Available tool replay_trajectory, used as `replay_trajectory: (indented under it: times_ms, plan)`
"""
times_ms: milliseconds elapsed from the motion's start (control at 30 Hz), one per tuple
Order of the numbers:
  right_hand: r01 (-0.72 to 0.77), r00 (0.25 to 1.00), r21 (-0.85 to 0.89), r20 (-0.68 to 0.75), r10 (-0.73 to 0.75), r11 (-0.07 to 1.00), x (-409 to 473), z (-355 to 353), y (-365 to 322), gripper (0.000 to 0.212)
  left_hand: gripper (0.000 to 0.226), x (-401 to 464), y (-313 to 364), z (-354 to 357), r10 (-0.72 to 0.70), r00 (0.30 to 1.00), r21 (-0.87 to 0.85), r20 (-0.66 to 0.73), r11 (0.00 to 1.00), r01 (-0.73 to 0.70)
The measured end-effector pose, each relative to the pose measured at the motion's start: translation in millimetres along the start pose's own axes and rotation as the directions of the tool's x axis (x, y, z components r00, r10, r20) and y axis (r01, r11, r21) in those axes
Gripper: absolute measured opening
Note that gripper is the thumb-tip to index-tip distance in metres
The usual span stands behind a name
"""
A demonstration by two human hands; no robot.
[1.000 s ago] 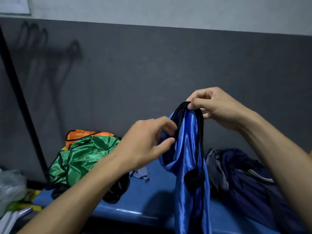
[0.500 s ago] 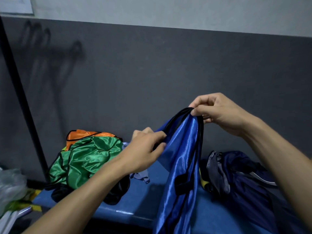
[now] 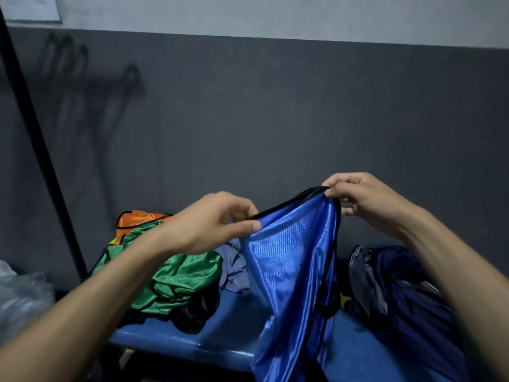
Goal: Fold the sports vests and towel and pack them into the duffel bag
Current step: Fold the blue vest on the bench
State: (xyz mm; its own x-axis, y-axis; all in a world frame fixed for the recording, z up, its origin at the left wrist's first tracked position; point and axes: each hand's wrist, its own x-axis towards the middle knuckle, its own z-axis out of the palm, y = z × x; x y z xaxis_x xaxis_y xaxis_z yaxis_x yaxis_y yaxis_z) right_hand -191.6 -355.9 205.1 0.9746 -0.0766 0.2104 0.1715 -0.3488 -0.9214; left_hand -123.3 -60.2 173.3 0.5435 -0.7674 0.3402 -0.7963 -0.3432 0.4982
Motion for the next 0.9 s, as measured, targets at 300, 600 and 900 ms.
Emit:
replay_trajectory:
  times_ms: [300, 600, 900]
  plan:
    - [-0.011, 0.998, 0.042, 0.058, 0.009, 0.999, 1.8, 4.8, 1.2, 0.025, 0.018, -2.3, -8.9, 20.5, -0.016, 0.994, -0.09, -0.108, 0.996, 0.006]
    - [0.099, 0.982, -0.168, 0.174, -0.069, 0.981, 3.1, 19.5, -15.5, 0.009, 0.047, 23.5, 11.8, 37.3, -0.056, 0.977, -0.448, 0.205, 0.882, 0.145]
    - [0.088, 0.99, -0.219, 0.131, -0.06, 0.972, -0.5, 3.1, -3.7, 0.008, 0.026, 22.1, -13.7, 21.1, 0.001, 0.987, -0.686, 0.161, 0.719, 0.111]
